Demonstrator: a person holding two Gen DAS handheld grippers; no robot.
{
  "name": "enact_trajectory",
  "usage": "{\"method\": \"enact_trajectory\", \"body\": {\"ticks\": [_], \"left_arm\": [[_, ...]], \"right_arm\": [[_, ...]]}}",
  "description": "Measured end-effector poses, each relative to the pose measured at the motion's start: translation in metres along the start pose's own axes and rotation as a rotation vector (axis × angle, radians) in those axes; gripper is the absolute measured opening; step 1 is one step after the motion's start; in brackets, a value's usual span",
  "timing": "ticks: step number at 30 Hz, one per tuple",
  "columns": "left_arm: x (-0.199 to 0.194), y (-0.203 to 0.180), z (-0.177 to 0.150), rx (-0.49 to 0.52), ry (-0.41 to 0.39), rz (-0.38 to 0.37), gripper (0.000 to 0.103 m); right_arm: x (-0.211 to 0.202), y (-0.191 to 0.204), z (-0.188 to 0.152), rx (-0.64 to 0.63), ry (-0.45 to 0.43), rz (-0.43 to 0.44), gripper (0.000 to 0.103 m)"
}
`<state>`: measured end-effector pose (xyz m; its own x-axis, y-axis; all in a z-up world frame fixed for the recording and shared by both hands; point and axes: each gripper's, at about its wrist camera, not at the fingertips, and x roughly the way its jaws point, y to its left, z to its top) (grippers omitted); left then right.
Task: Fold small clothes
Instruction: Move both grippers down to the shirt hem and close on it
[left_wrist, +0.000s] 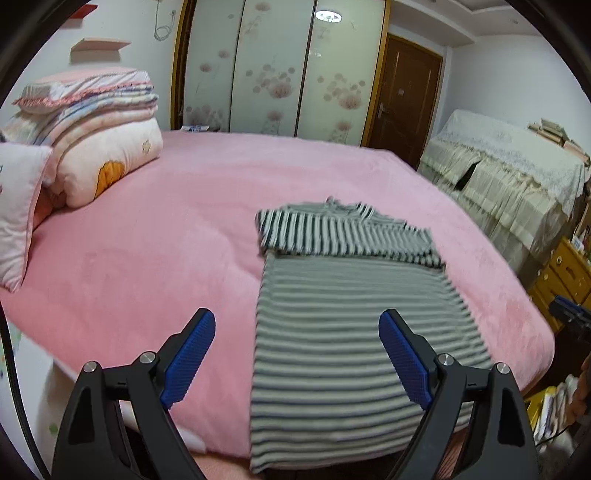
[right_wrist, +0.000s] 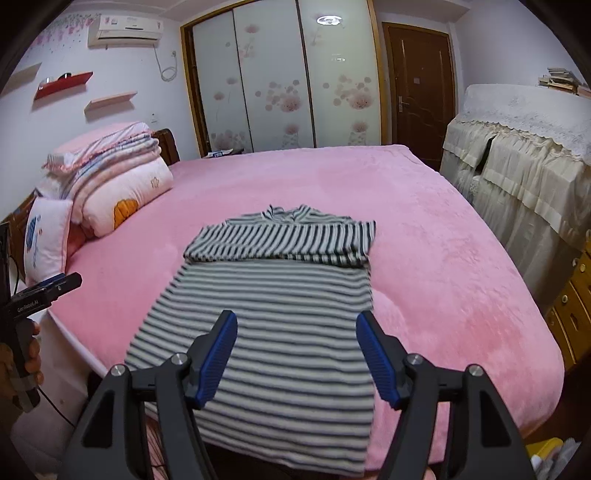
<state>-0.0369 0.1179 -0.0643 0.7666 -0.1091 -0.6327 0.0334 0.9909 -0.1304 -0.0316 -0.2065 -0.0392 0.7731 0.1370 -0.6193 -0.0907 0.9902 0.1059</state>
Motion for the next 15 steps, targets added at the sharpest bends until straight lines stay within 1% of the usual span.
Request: {"method": "enact_trajectory", "body": {"ticks": [4, 6, 9, 10, 13, 15], "left_arm": [[0.013, 0.019, -0.035, -0.023, 0.076, 0.014, 0.090], [0.021, 0.030, -0.055, -0.055, 0.127, -0.011, 0.090], [0.031, 0.043, -0.083, -0.072, 0.169, -0.035, 0.090], [0.034, 0.045, -0.091, -0.072, 0.182, -0.043, 0.090], [0.050, 0.054, -0.117, -0.064, 0.241, -0.058, 0.090], [0.062, 0.063, -0.132, -0.080, 0.290, -0.063, 0.089]], "right_arm": [[0.004, -0.003, -0.030, -0.030, 0.051, -0.028, 0.067], [0.008, -0.003, -0.045, -0.050, 0.083, -0.039, 0.067], [0.014, -0.007, -0.065, -0.068, 0.130, -0.038, 0.067], [0.019, -0.009, -0.075, -0.073, 0.159, -0.040, 0.067], [0.028, -0.016, -0.097, -0.062, 0.217, -0.034, 0.067], [0.036, -0.022, -0.111, -0.044, 0.251, -0.027, 0.067]]}}
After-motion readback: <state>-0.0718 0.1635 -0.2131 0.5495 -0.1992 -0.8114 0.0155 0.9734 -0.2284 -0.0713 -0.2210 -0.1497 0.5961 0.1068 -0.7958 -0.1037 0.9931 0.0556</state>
